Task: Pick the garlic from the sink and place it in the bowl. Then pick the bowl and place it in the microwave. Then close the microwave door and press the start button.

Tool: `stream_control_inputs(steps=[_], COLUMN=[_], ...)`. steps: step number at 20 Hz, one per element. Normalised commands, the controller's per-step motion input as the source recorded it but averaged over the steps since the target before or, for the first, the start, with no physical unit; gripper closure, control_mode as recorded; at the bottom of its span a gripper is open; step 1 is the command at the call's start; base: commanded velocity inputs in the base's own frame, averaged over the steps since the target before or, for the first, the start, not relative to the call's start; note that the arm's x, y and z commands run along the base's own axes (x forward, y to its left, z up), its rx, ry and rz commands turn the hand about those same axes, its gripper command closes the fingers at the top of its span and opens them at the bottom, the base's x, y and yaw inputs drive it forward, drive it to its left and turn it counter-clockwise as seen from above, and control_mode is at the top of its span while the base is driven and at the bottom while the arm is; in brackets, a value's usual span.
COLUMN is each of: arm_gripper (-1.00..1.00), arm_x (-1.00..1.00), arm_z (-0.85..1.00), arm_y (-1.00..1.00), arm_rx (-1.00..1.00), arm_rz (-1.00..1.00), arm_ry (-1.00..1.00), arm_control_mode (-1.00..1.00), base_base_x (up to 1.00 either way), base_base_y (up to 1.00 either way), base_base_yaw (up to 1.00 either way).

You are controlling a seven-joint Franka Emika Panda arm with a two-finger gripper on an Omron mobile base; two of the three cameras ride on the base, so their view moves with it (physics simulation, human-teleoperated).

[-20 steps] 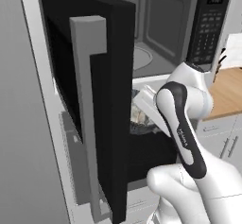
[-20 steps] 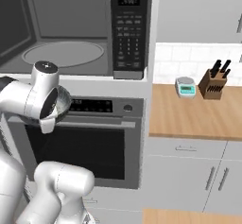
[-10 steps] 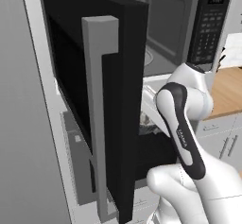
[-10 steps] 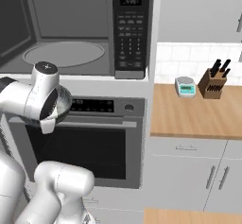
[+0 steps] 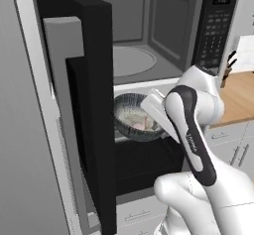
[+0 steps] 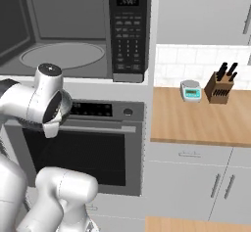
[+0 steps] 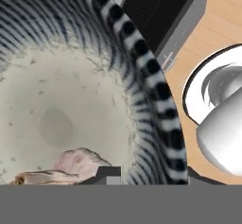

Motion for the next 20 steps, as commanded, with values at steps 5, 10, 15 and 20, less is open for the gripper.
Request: stream_control_inputs(steps=[5, 10, 15, 20], arm_gripper=[1.00, 1.00, 1.00, 1.00], arm_x=[-0.73, 0.03, 0.41, 0.52], arm_z=[0.53, 1.00, 0.83, 0.52], arm_y=[-0.08, -0.28, -0.08, 0.00], arm_rx=[-0.02, -0.02, -0.05, -0.06], arm_rz=[0.02, -0.02, -0.09, -0.08], arm_ry=[-0.26, -0.10, -0.01, 0.00], arm_control_mode=[-1.00, -1.00, -1.00, -1.00], base_base_x=[0.00, 0.00, 0.00, 0.00], base_base_y=[0.00, 0.00, 0.00, 0.00], base_base_yaw=[0.00, 0.00, 0.00, 0.00])
